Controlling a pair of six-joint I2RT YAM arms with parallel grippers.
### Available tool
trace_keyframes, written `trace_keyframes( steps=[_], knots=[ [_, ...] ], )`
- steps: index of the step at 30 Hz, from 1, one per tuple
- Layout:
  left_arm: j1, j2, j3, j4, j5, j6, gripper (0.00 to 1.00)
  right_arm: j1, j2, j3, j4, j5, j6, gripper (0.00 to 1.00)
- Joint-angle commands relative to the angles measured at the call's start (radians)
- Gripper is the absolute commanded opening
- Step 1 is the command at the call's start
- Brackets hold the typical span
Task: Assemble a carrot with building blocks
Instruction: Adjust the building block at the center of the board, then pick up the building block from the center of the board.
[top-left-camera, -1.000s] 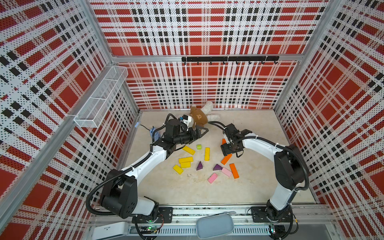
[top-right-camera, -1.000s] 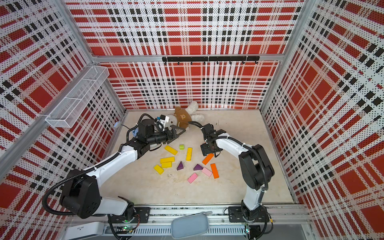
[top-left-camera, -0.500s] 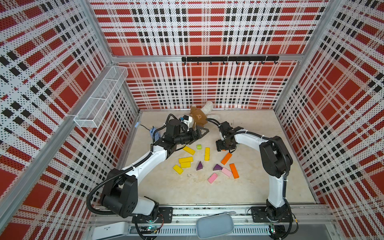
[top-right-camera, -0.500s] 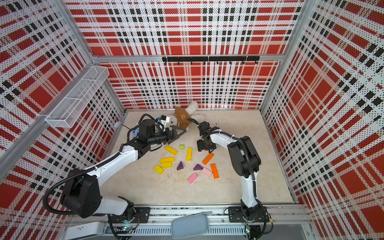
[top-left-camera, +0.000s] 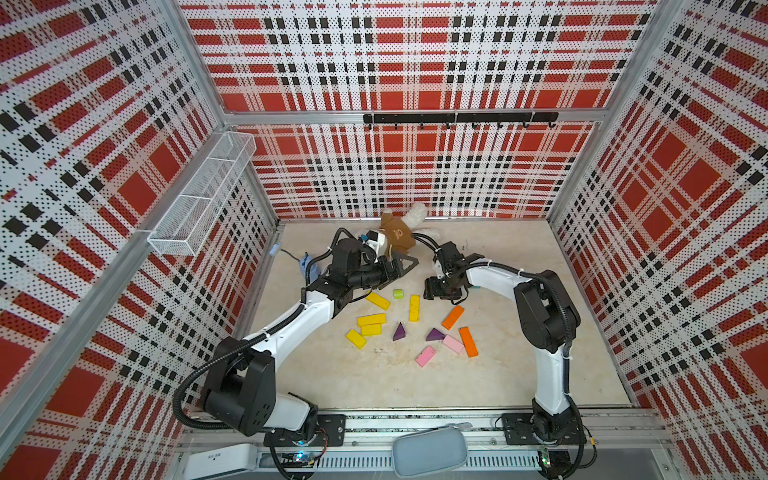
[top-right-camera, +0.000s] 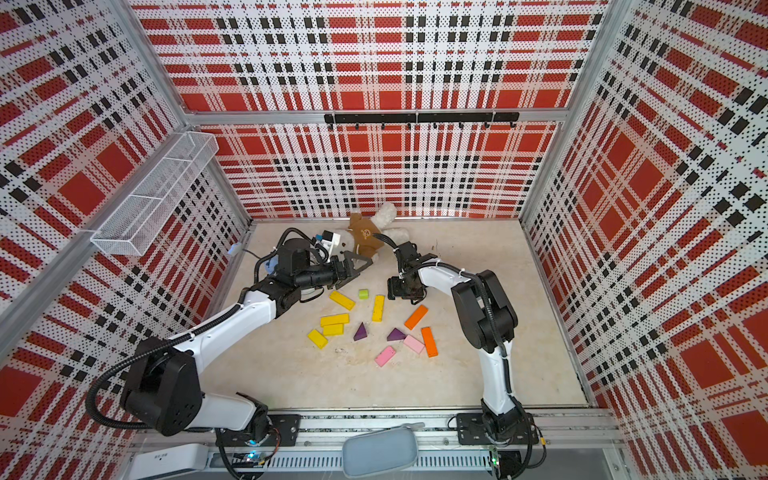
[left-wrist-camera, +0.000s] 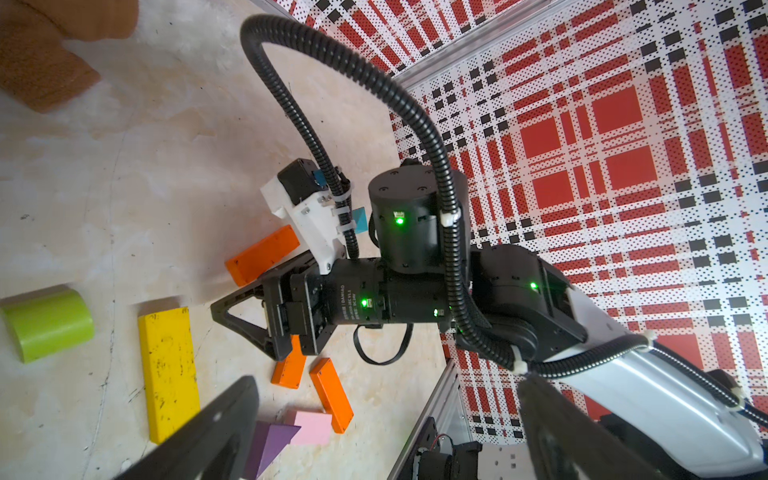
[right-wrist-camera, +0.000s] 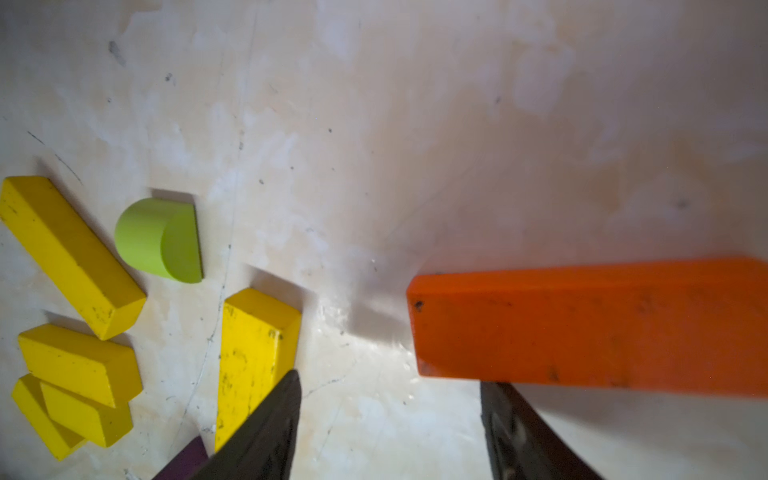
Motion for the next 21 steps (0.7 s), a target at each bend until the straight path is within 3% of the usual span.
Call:
trace_keyframes(
  steps=[1, 4, 7, 14, 21],
  knots=[
    [-0.005, 0.006, -0.001, 0.024, 0.009, -0.005, 0.99, 0.003, 0.017, 0.042, 0.031, -0.032, 0.013, 0.69],
    [-0.006, 0.005, -0.005, 0.024, 0.004, -0.004, 0.99, 0.006, -0.019, 0.038, 0.016, -0.011, -0.001, 0.69],
    [-0.004, 0.007, -0.003, 0.024, 0.007, -0.006, 0.99, 0.007, -0.053, 0.043, -0.035, 0.09, -0.026, 0.72],
    [-0.01, 0.013, -0.003, 0.025, 0.008, -0.008, 0.99, 0.009, -0.048, 0.073, -0.137, 0.361, 0.022, 0.89],
    [-0.023, 0.02, -0.002, 0.025, 0.009, -0.008, 0.99, 0.009, -0.014, 0.098, -0.132, 0.379, 0.072, 1.0]
  ],
)
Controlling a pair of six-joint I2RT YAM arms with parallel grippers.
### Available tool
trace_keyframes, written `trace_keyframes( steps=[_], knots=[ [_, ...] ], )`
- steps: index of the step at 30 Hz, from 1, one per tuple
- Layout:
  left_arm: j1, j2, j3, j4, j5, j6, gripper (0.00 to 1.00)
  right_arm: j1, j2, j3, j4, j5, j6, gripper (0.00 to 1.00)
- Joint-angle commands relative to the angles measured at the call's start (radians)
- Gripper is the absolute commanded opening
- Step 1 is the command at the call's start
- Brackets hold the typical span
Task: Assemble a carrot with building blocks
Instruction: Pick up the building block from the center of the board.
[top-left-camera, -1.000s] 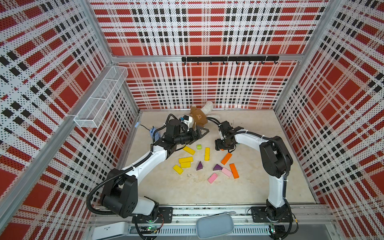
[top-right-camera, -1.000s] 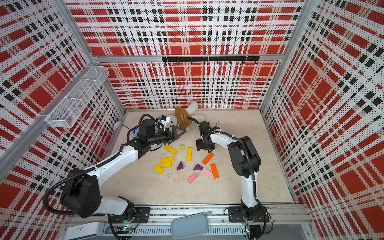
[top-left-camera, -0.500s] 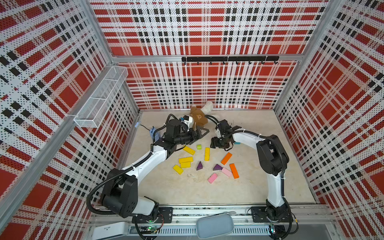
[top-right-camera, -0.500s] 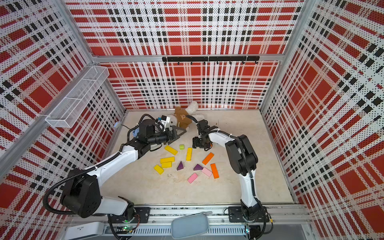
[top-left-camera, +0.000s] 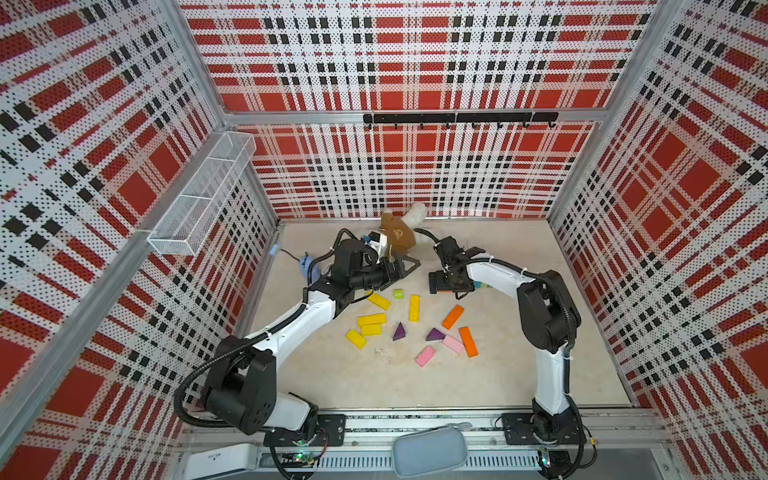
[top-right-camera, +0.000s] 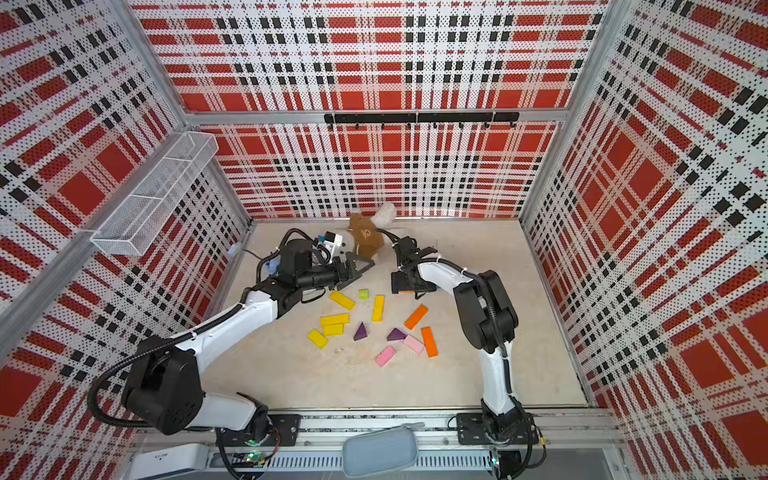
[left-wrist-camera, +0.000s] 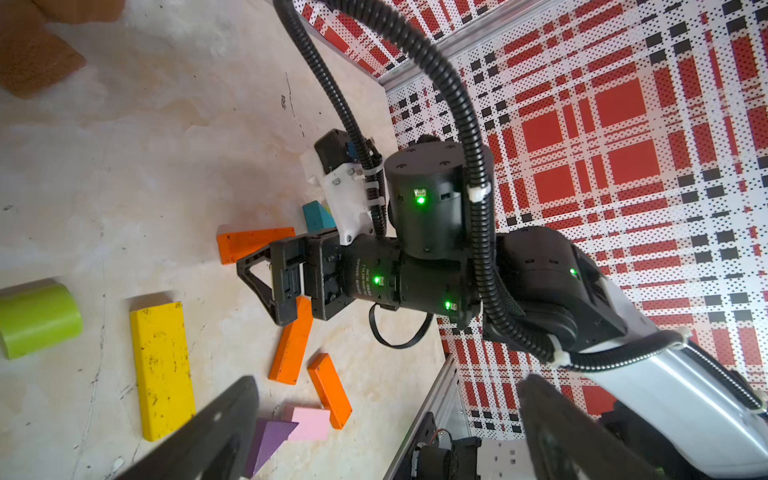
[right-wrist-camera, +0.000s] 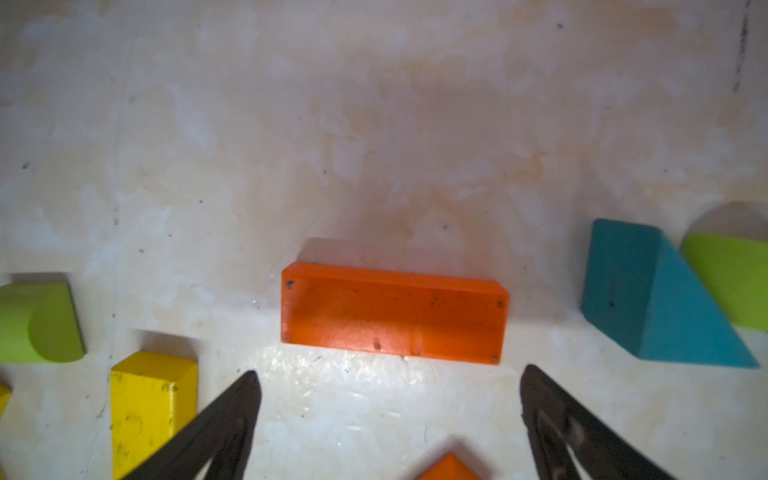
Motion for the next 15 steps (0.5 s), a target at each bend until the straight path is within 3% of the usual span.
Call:
trace_keyframes(
  steps=[1, 15],
  knots=[
    [-0.01, 0.011, -0.003, 0.025, 0.007, -0.005, 1.0, 0.004, 0.006, 0.036, -0.003, 0.043, 0.031, 1.0],
    [-0.015, 0.013, -0.004, 0.025, 0.004, -0.003, 1.0, 0.001, 0.082, 0.138, -0.054, 0.044, 0.042, 1.0]
  ],
)
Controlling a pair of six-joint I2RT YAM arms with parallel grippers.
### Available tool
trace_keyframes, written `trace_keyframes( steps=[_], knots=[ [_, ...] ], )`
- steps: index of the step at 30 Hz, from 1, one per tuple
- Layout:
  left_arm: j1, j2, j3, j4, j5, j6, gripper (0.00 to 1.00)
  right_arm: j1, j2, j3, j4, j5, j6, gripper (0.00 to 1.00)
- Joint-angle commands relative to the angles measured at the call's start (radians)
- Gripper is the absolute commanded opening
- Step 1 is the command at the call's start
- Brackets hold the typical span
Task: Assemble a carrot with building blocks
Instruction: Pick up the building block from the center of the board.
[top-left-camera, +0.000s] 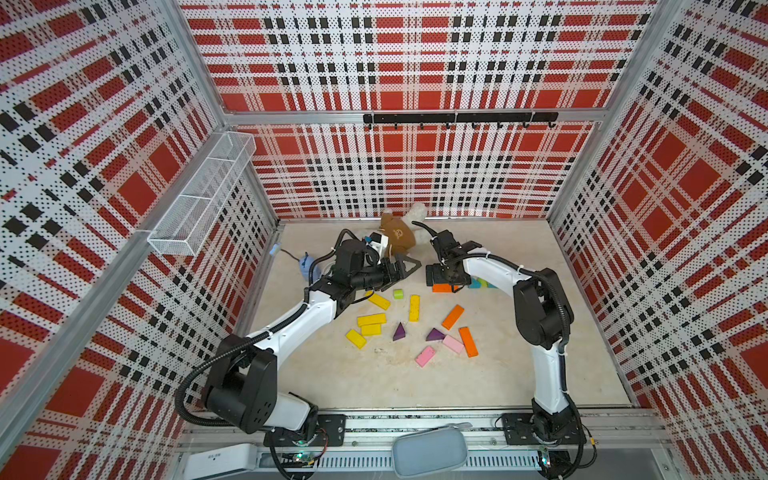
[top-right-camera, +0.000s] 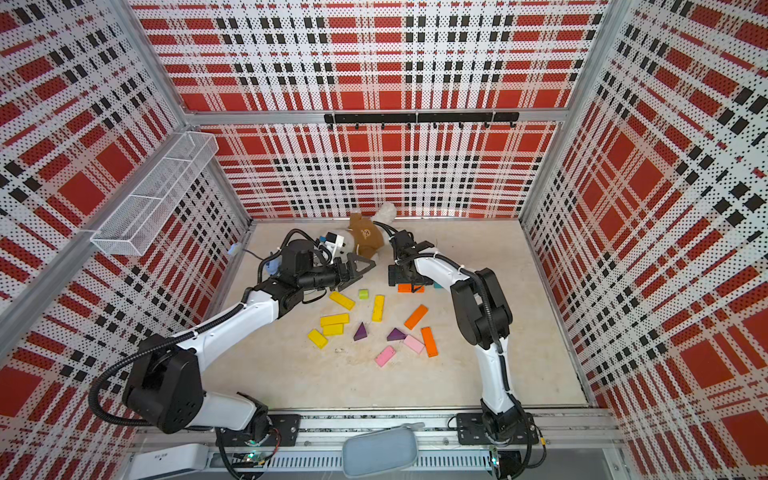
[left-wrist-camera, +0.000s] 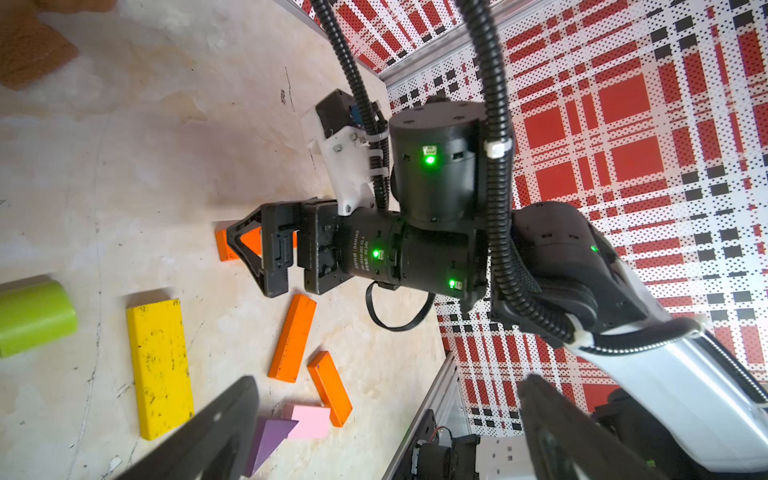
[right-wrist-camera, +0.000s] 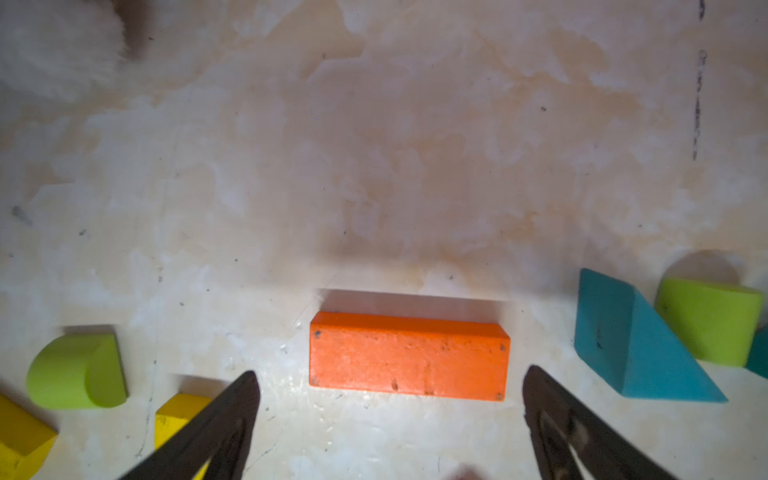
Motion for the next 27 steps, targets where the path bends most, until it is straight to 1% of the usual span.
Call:
trace_keyframes(
  steps=[1, 5, 12, 18, 27],
  knots=[
    [-0.01, 0.009, -0.004, 0.025, 0.005, -0.003, 0.99, 0.0, 0.025, 0.027, -0.023, 0.029, 0.021, 1.0],
    [-0.013, 0.011, -0.001, 0.025, 0.01, -0.005, 1.0, -0.005, 0.04, 0.027, -0.013, -0.012, 0.014, 1.0],
    [-0.015, 0.012, -0.002, 0.025, 0.007, -0.005, 1.0, -0.005, 0.057, 0.019, -0.003, -0.007, 0.029, 1.0],
    [-0.02, 0.017, -0.003, 0.025, 0.008, -0.005, 0.99, -0.005, 0.053, -0.005, 0.0, 0.022, 0.036, 1.0],
    [-0.023, 0.021, -0.002, 0.025, 0.008, -0.003, 1.0, -0.006, 0.071, -0.013, 0.019, -0.001, 0.031, 1.0]
  ],
)
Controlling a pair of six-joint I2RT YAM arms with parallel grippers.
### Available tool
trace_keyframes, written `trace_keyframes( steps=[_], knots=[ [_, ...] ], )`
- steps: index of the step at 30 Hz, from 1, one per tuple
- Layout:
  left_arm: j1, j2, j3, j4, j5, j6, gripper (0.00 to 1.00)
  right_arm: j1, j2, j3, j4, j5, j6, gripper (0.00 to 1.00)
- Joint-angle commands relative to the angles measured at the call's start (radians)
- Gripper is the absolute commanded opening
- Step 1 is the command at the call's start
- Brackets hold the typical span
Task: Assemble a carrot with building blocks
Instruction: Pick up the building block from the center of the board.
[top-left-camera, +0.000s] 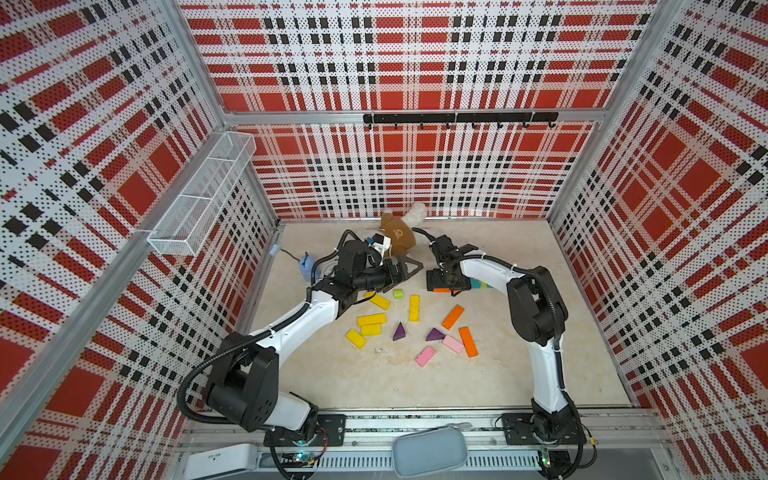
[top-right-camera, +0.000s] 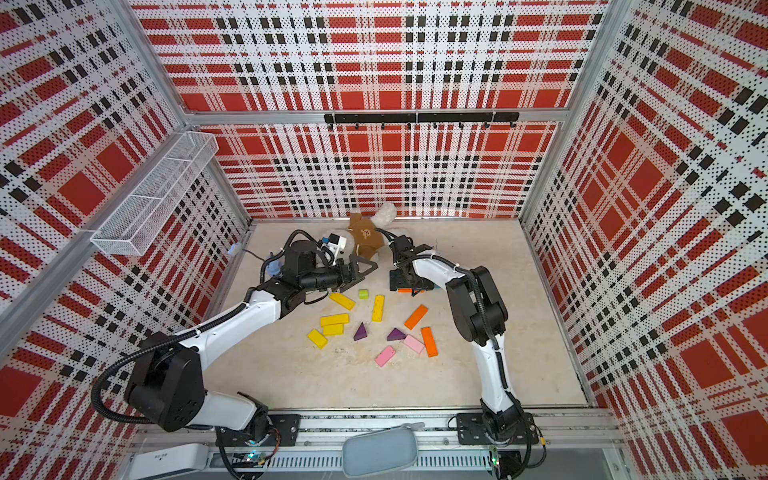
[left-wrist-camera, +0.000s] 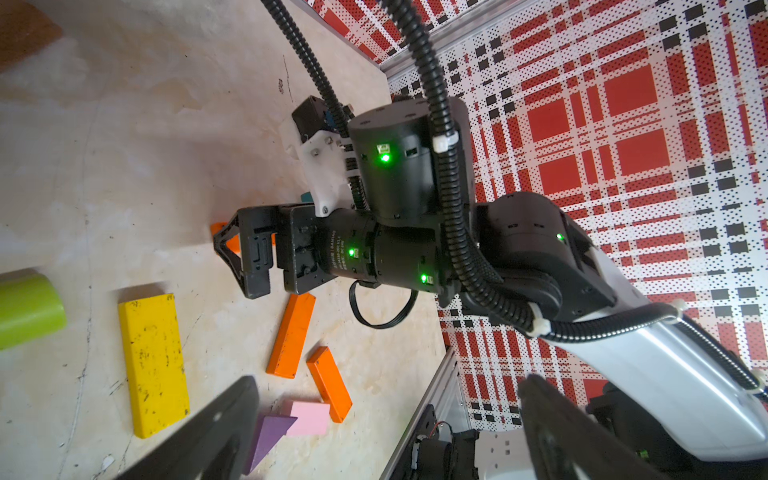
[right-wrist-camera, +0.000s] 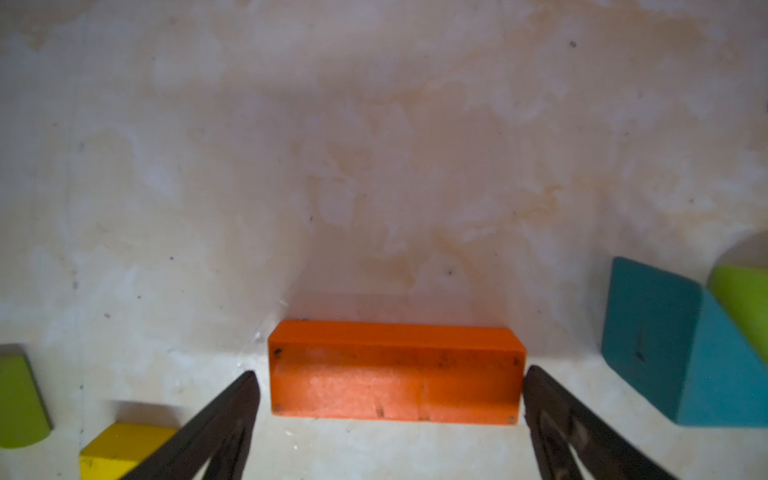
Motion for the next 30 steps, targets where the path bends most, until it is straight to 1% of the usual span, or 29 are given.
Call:
trace_keyframes(
  steps=[1, 4, 7, 13, 16, 23, 24, 30],
  knots=[
    [-0.009, 0.009, -0.001, 0.025, 0.009, -0.003, 1.0, -0.004, 0.028, -0.011, 0.032, 0.0, 0.016, 1.0],
    [-0.009, 0.01, -0.003, 0.025, 0.007, -0.003, 1.0, -0.006, 0.036, -0.015, 0.038, -0.011, 0.017, 1.0],
    [-0.01, 0.011, 0.0, 0.025, 0.011, -0.004, 1.0, -0.008, 0.039, -0.022, 0.041, 0.003, 0.017, 0.99],
    [-0.01, 0.012, 0.0, 0.025, 0.012, -0.003, 1.0, -0.013, 0.042, -0.043, 0.063, -0.008, 0.013, 0.88],
    [-0.01, 0.012, 0.0, 0.025, 0.012, -0.003, 0.99, -0.013, 0.022, -0.067, 0.085, -0.016, 0.009, 0.85],
    [-0.01, 0.014, 0.0, 0.026, 0.014, -0.005, 0.99, -0.013, -0.05, -0.084, 0.097, -0.017, -0.013, 0.84],
    [-0.01, 0.013, 0.0, 0.025, 0.013, -0.003, 1.0, -0.013, -0.064, -0.086, 0.097, -0.015, -0.037, 0.83],
    [-0.013, 0.012, 0.0, 0.025, 0.017, -0.003, 0.99, -0.015, -0.133, -0.103, 0.086, 0.019, -0.073, 0.83]
  ],
)
